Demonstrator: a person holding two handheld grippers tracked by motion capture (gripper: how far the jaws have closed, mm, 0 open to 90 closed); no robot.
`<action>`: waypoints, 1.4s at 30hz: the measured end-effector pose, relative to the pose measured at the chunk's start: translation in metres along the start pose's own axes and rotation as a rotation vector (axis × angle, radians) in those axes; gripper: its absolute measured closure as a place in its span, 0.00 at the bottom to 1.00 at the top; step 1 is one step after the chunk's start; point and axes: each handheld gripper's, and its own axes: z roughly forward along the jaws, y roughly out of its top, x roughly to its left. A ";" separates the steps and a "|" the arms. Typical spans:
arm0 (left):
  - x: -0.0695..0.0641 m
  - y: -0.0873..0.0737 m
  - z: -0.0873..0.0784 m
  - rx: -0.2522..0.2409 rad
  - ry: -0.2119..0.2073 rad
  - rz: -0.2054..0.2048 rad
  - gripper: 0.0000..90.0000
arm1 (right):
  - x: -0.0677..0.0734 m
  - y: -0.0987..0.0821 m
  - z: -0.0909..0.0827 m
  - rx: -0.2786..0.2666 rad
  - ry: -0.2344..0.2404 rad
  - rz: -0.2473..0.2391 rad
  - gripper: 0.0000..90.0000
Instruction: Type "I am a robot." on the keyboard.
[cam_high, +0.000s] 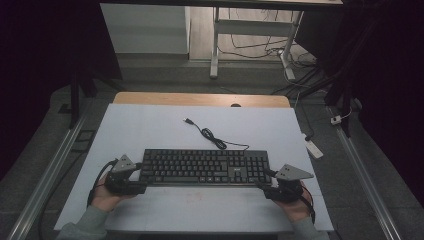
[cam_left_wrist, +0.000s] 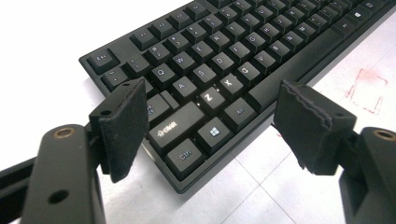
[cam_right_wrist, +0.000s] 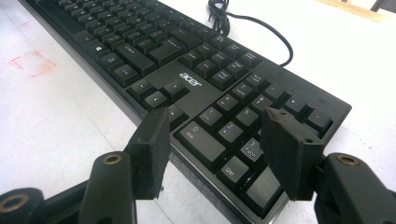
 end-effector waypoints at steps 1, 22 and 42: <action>0.000 0.000 0.000 0.000 0.001 0.000 0.29 | 0.000 0.000 0.000 0.000 0.000 0.000 0.48; 0.000 0.001 0.000 -0.006 0.008 0.000 0.29 | 0.001 0.000 0.001 -0.003 0.009 0.004 0.48; -0.001 0.004 0.001 -0.011 0.011 -0.007 0.30 | 0.007 0.013 0.009 -0.011 0.024 -0.002 0.48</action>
